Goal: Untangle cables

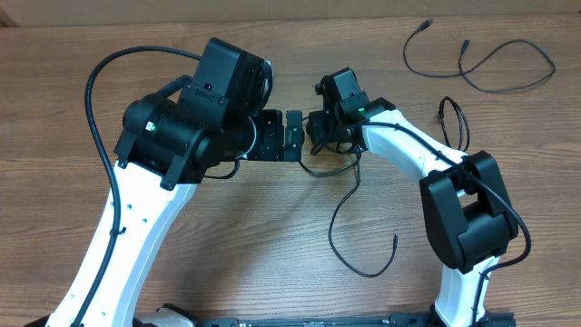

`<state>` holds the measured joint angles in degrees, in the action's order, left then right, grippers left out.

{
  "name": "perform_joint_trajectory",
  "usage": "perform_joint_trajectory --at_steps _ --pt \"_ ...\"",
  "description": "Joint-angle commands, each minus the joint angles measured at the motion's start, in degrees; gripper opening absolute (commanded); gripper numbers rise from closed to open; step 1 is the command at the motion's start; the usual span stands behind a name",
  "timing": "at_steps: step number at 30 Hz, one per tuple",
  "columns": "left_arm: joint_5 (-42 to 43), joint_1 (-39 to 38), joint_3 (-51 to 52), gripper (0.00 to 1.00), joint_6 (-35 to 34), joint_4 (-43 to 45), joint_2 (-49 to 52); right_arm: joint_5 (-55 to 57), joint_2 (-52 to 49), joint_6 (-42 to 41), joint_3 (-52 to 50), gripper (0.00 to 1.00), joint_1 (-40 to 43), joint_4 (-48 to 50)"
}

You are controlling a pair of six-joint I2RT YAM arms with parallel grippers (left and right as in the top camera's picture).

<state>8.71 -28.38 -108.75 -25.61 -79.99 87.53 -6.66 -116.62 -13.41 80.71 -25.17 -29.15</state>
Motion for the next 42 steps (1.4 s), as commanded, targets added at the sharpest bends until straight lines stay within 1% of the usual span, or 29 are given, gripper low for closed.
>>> perform_joint_trajectory --at_steps 1,3,4,6,9,14,19,21,26,30,32,35,38,42 --pt "-0.3 0.3 0.0 1.0 -0.8 0.0 -1.0 0.6 -2.3 0.0 1.0 0.4 -0.3 0.2" --pt "-0.3 0.3 0.0 1.0 -0.8 0.0 -1.0 0.6 -2.8 0.0 1.0 0.36 -0.3 0.0" --pt "-0.3 0.3 0.0 1.0 -0.8 0.0 -1.0 0.6 -2.9 0.0 1.0 0.32 -0.4 -0.1" --pt "-0.3 0.3 0.0 0.99 -0.8 0.0 -1.0 0.6 -2.9 -0.3 1.0 0.17 -0.5 0.1" --pt "-0.3 0.3 0.0 1.0 -0.8 0.0 -1.0 0.4 -2.9 -1.9 1.4 0.04 -0.5 0.1" --pt "-0.3 0.3 0.0 0.99 -0.8 0.0 -1.0 -0.1 -1.0 -3.1 4.6 0.04 -0.5 -4.2" --pt "-0.3 0.3 0.0 0.99 -0.8 0.0 -1.0 -3.7 4.9 -3.3 10.1 0.04 -0.5 -11.3" --pt "-0.3 0.3 0.0 1.0 -0.8 0.0 -1.0 -4.5 8.9 -4.2 12.5 0.04 -0.5 -14.7" --pt "-0.3 0.3 0.0 1.0 -0.8 0.0 -1.0 -4.6 15.5 -7.6 13.1 0.04 -0.5 -16.1" --pt "-0.3 0.3 0.0 1.0 -0.8 0.0 -1.0 -4.2 19.5 -7.8 13.1 0.04 -0.1 -16.5" --pt "-0.3 0.3 0.0 1.0 -0.8 0.0 -1.0 -1.8 21.2 -7.8 13.1 0.04 1.0 -16.9" --pt "-0.3 0.3 0.0 0.99 -0.8 0.0 -1.0 3.8 24.1 -8.9 13.1 0.04 4.5 -19.0" --pt "-0.3 0.3 0.0 1.0 -0.8 0.0 -1.0 6.1 25.6 -9.2 13.1 0.04 10.3 -22.8" --pt "-0.3 0.3 0.0 1.0 -0.8 0.0 -1.0 9.6 25.2 -9.1 13.0 0.04 20.5 -29.0"
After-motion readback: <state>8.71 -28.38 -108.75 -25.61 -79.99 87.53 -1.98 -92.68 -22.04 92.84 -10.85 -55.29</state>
